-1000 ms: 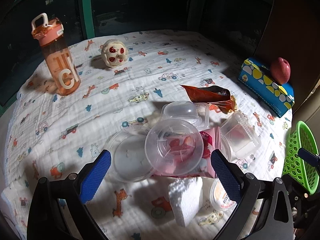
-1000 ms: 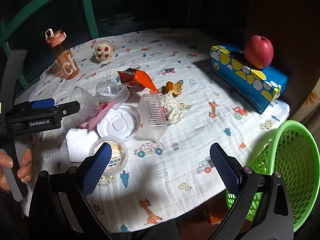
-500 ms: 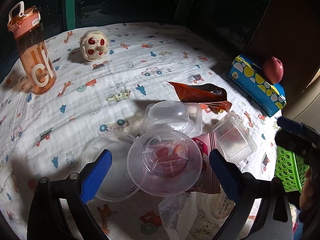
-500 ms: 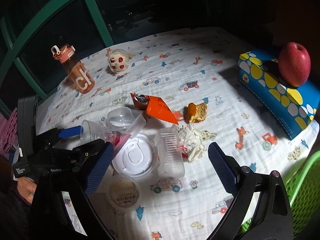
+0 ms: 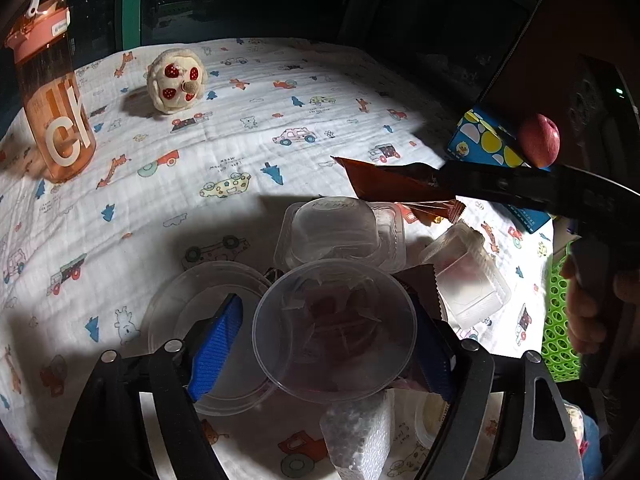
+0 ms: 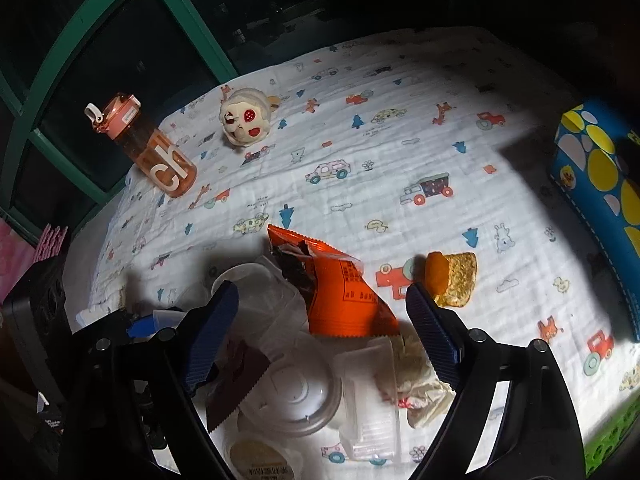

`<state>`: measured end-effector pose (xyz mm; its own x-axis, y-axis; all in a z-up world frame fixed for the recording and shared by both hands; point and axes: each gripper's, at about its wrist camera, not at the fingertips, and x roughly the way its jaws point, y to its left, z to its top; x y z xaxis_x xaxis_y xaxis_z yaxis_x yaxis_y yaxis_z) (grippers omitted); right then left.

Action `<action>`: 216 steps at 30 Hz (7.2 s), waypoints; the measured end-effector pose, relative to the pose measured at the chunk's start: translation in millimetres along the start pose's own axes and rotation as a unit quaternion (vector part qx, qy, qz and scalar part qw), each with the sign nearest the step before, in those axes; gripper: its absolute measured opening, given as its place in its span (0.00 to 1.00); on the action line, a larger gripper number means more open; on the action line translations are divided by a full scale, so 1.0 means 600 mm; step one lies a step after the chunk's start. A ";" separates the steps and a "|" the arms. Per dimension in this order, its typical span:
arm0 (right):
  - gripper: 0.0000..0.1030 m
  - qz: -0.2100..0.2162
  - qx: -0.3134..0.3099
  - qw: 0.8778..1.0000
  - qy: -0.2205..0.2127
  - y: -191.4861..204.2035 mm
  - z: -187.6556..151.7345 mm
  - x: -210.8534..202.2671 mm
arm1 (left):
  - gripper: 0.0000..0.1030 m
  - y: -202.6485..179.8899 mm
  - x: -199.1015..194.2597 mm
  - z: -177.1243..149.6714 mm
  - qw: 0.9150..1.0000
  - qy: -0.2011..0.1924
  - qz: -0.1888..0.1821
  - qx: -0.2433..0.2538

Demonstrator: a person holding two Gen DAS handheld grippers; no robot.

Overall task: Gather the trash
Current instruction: 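Grasp the orange snack bag with the right gripper while the left gripper grasps a clear lid, then carry both items to the green basket and release them inside, then grasp the white foam block with the left gripper while the right gripper grasps the yogurt cup, then carry foam block and yogurt cup to the green basket and release them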

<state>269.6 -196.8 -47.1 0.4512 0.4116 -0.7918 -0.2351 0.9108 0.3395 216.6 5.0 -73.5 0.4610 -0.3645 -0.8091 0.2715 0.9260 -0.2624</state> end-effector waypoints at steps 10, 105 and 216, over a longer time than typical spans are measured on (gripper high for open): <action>0.65 0.012 0.008 0.999 0.033 -0.012 0.008 0.062 | 0.63 0.000 0.006 -0.001 1.000 0.001 -0.026 -0.002; 0.70 -0.173 0.252 0.934 -0.187 -0.299 -0.498 -0.475 | 0.71 -0.572 0.004 -0.108 0.961 0.046 -0.165 0.217; 0.65 -0.132 0.047 0.987 -0.075 -0.055 -0.310 -0.210 | 0.27 -0.204 -0.116 -0.068 0.994 -0.035 -0.093 0.035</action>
<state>60.4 -284.8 -53.1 0.6094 0.1540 -0.7778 -0.0149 0.9830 0.1830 117.1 -78.9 -6.6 0.4538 -0.5379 -0.7105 0.4156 0.8330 -0.3652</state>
